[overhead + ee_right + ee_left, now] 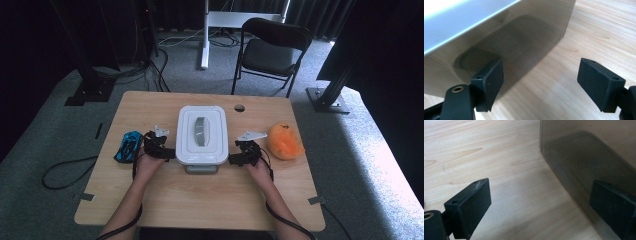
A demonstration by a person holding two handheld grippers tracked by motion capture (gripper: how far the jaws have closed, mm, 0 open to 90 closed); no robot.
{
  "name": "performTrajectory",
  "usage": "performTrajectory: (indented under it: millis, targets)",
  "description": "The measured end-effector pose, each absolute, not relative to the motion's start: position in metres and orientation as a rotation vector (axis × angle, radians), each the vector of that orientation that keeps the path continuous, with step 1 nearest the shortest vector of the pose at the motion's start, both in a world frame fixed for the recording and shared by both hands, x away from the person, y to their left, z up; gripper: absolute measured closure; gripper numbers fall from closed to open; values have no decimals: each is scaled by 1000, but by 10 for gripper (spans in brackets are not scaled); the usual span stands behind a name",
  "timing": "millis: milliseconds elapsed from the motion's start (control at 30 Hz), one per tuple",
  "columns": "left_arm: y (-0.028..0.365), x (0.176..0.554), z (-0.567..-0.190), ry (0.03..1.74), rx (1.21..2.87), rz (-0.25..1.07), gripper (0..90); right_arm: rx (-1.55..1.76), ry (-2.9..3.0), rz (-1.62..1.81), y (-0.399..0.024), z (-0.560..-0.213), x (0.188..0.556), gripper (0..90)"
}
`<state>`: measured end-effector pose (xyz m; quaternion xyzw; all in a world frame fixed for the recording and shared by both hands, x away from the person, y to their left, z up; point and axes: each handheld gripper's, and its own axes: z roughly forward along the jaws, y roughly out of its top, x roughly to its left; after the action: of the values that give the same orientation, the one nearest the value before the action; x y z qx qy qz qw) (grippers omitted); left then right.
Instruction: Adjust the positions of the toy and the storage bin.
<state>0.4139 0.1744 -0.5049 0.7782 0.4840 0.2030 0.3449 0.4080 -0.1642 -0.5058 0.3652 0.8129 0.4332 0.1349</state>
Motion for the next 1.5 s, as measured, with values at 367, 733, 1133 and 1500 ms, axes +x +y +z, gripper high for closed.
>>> performTrajectory:
  millis: [367,733,1133,1500]
  targets:
    - [177,381,-503,1228,2035,562,52,982,2420,1271,-164,-505,390,204]
    - [181,350,-503,1224,2031,566,52,885,2487,1274,-161,-503,372,203]
    - [182,342,-507,1212,2017,516,11,893,2471,1281,-176,-510,367,142]
    - [190,377,-517,1288,1996,550,11,1069,2382,1219,-181,-521,390,137]
